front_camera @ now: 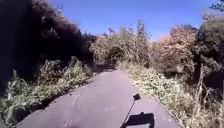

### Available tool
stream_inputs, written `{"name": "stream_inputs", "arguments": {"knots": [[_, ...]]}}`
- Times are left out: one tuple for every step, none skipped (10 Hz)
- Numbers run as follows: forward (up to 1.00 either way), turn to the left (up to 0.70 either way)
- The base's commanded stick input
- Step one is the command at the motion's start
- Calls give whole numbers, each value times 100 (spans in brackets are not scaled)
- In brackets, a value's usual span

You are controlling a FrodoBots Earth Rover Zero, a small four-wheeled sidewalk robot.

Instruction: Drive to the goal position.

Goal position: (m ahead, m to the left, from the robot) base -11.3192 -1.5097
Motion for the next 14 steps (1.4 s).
{"name": "stream_inputs", "arguments": {"knots": [[0, 100], [0, 100], [0, 100], [0, 100], [0, 100], [0, 100], [0, 100], [0, 100], [0, 100], [0, 100], [0, 100], [0, 100], [0, 100], [0, 100]]}}
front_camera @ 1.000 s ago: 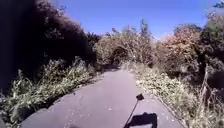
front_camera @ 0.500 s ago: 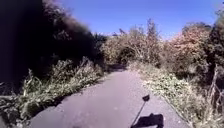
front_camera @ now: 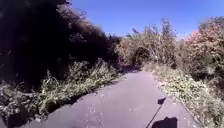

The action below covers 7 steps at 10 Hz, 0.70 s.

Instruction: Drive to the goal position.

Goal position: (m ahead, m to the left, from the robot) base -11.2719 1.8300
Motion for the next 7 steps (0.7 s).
{"name": "stream_inputs", "arguments": {"knots": [[0, 100], [0, 100], [0, 100], [0, 100], [0, 100], [0, 100], [0, 100]]}}
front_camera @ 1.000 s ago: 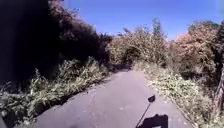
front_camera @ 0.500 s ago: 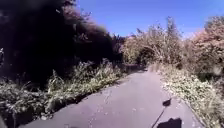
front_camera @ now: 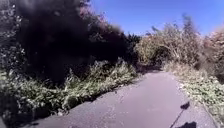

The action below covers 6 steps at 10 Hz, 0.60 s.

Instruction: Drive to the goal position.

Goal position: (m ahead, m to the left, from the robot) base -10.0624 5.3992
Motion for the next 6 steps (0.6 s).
{"name": "stream_inputs", "arguments": {"knots": [[0, 100], [0, 100], [0, 100], [0, 100], [0, 100], [0, 100]]}}
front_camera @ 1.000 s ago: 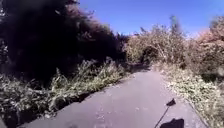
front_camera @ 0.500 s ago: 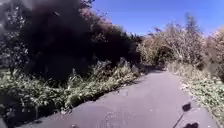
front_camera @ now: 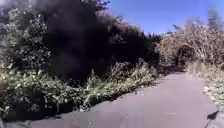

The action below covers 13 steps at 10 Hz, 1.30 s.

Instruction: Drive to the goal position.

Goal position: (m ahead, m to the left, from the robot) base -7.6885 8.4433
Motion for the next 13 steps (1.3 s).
{"name": "stream_inputs", "arguments": {"knots": [[0, 100], [0, 100], [0, 100], [0, 100], [0, 100], [0, 100], [0, 100], [0, 100], [0, 100], [0, 100], [0, 100], [0, 100], [0, 100]]}}
